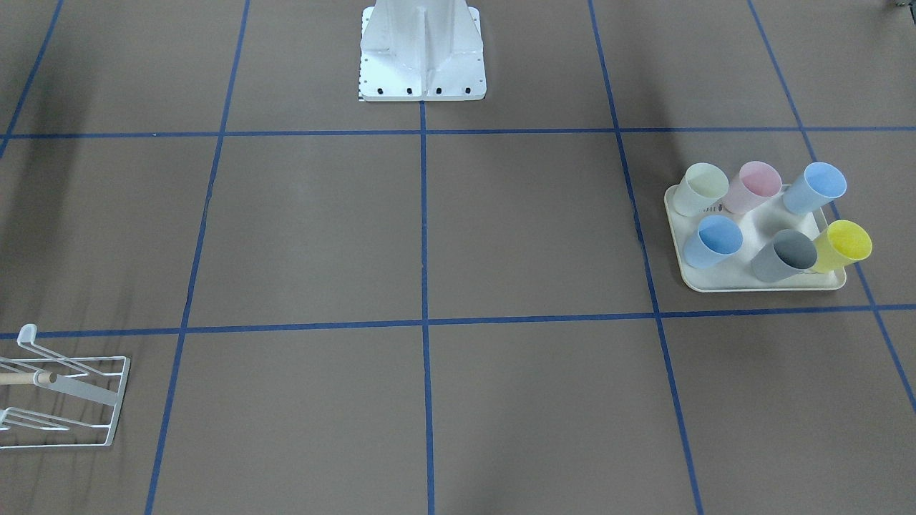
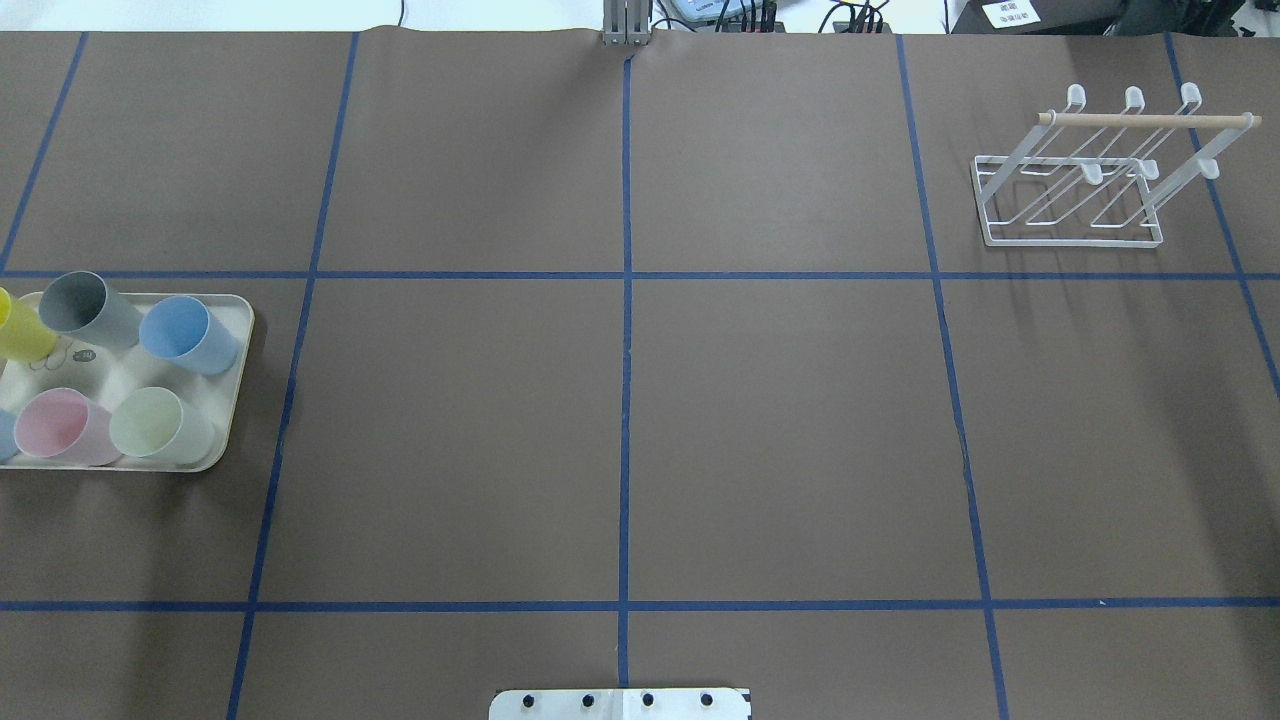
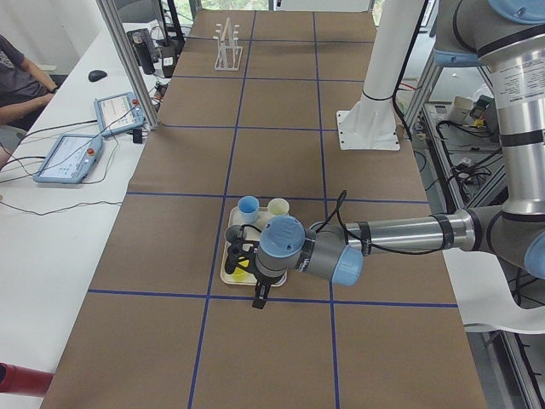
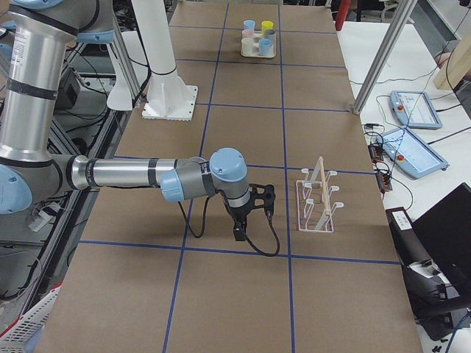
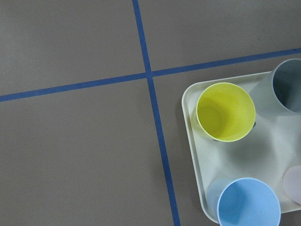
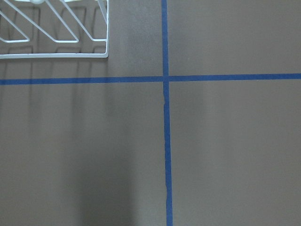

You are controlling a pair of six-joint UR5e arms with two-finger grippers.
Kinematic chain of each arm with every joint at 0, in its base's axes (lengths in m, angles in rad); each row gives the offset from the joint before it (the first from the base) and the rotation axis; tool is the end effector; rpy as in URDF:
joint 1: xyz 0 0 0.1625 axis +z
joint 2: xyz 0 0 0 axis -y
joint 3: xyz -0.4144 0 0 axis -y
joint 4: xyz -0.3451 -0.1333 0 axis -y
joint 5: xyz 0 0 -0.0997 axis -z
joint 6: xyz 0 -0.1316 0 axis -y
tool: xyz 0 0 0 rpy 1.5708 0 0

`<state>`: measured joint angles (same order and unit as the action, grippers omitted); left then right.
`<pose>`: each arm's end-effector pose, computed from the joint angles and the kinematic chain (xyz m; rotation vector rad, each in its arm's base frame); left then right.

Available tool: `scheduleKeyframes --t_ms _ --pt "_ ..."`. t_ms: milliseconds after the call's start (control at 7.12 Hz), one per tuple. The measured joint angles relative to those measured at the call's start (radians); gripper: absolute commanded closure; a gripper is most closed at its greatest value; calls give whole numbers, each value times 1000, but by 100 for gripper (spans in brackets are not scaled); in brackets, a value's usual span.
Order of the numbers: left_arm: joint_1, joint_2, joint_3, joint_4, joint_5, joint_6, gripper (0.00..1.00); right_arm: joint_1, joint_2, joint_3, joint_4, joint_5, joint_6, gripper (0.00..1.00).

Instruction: Transfer IKEA cup to right arm and place on rack

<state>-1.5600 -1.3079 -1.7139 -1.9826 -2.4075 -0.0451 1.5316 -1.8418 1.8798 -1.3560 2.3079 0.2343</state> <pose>-0.0318 -0.3562 0.6596 0.2513 0.8377 0.0901 0.0309 -0.3563 0.6181 0.1390 -0.7591 0.0922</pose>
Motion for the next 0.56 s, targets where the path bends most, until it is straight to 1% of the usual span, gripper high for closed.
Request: scheduleKeyframes --t_ms 140,281,561 --pt "7 -1 0 0 1 -36 0 0 0 -5 2 2 2 1" --pt "38 -4 0 0 4 -94 0 -1 0 -11 4 8 4 1" --pt "142 -20 2 -10 42 -188 0 -7 3 -27 7 48 6 1"
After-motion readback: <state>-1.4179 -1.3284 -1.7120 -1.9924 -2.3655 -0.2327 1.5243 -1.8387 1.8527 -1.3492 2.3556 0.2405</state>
